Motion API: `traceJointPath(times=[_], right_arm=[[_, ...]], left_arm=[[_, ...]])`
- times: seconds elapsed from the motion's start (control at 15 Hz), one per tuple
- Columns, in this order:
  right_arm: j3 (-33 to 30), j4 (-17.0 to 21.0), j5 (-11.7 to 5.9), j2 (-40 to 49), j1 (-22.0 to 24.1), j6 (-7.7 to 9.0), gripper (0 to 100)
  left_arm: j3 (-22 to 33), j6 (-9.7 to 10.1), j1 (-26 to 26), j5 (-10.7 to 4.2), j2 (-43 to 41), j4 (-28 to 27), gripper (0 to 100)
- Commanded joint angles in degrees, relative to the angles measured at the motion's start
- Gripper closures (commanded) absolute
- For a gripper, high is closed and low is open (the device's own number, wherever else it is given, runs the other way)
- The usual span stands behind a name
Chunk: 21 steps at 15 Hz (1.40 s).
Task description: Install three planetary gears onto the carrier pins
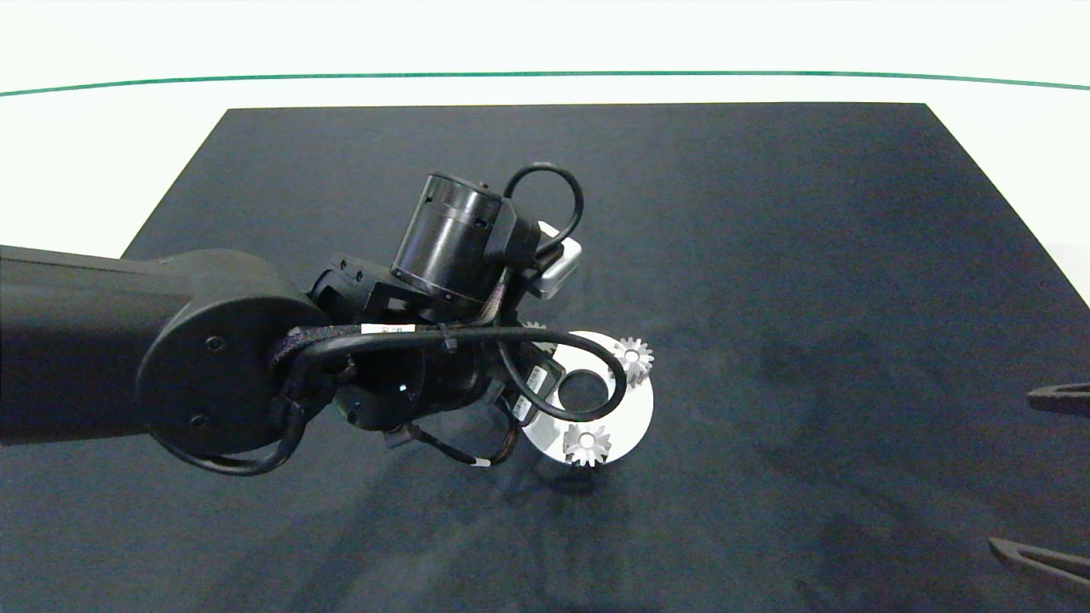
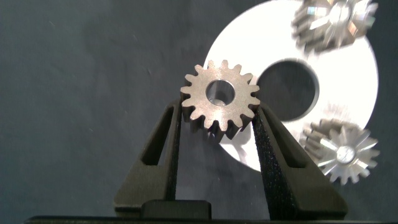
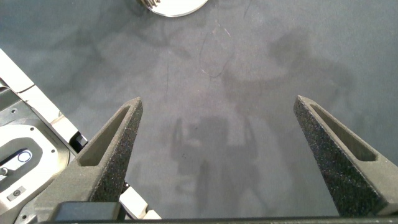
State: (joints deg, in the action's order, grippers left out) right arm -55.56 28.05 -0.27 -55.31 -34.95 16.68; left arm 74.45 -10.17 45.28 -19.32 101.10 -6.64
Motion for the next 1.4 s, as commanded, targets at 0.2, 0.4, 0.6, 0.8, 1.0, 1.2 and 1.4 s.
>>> traceJointPath(times=[0.2,0.4,0.6,0.8,1.0,1.2,1.4], right_arm=[[0.0,0.2,0.0,0.0,0.0,0.11,0],[-0.1,0.2,0.0,0.0,0.0,0.11,0],[0.0,0.1,0.0,0.0,0.0,0.11,0],[0.0,0.1,0.0,0.0,0.0,0.11,0],[0.0,0.1,0.0,0.0,0.0,0.11,0],[-0.1,0.2,0.0,0.0,0.0,0.11,0],[-0.1,0.1,0.0,0.0,0.0,0.11,0]], left_arm=[[-0.5,-0.38,-0.2,-0.1,0.2,0.1,100],[-0.9,-0.29,-0.2,-0.1,0.2,0.1,100],[-0.7,-0.38,-0.1,-0.1,0.3,0.3,100],[-0.4,-0.56,0.1,-0.1,0.5,0.4,100],[-0.4,-0.29,0.1,-0.1,1.1,0.4,100],[-0.6,-0.47,0.1,-0.1,1.4,2.0,100],[-0.9,-0.64,0.1,-0.1,1.7,3.2,100]])
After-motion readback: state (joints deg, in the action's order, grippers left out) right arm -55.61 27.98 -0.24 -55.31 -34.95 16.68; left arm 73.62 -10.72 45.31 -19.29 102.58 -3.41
